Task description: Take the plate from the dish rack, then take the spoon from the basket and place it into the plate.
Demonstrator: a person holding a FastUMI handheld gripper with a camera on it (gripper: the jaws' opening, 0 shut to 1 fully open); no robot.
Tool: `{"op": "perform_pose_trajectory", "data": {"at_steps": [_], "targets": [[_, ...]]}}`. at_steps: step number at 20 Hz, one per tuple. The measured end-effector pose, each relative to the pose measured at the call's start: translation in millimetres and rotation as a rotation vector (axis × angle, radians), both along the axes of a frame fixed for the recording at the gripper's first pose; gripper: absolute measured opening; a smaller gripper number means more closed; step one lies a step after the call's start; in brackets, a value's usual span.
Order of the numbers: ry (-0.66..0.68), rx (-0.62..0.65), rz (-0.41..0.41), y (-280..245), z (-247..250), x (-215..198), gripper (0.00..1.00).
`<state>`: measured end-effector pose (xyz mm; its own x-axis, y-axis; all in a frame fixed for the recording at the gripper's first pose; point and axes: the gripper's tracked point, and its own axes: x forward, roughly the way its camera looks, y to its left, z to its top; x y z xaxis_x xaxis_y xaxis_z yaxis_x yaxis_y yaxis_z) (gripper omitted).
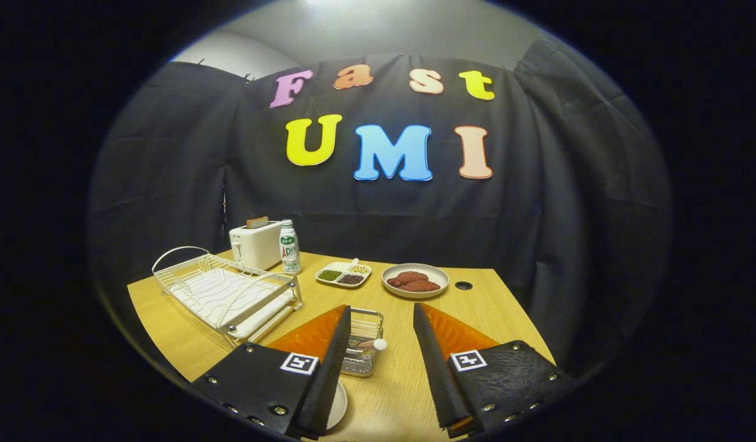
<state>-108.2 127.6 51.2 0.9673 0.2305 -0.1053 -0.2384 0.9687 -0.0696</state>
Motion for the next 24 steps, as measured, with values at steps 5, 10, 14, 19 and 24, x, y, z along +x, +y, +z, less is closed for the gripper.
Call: {"op": "perform_pose_trajectory", "data": {"at_steps": [5,10,14,19,24], "targets": [[-0.071,0.020,-0.030,3,-14,25,0.64],[-0.084,0.057,-0.062,4,-34,50,0.64],[-0.054,0.079,-0.061,12,-52,61,0.51],[-0.027,0.106,-0.025,28,-54,56,0.18],[-0.006,0.089,-0.040,28,-37,49,0.09]]}}
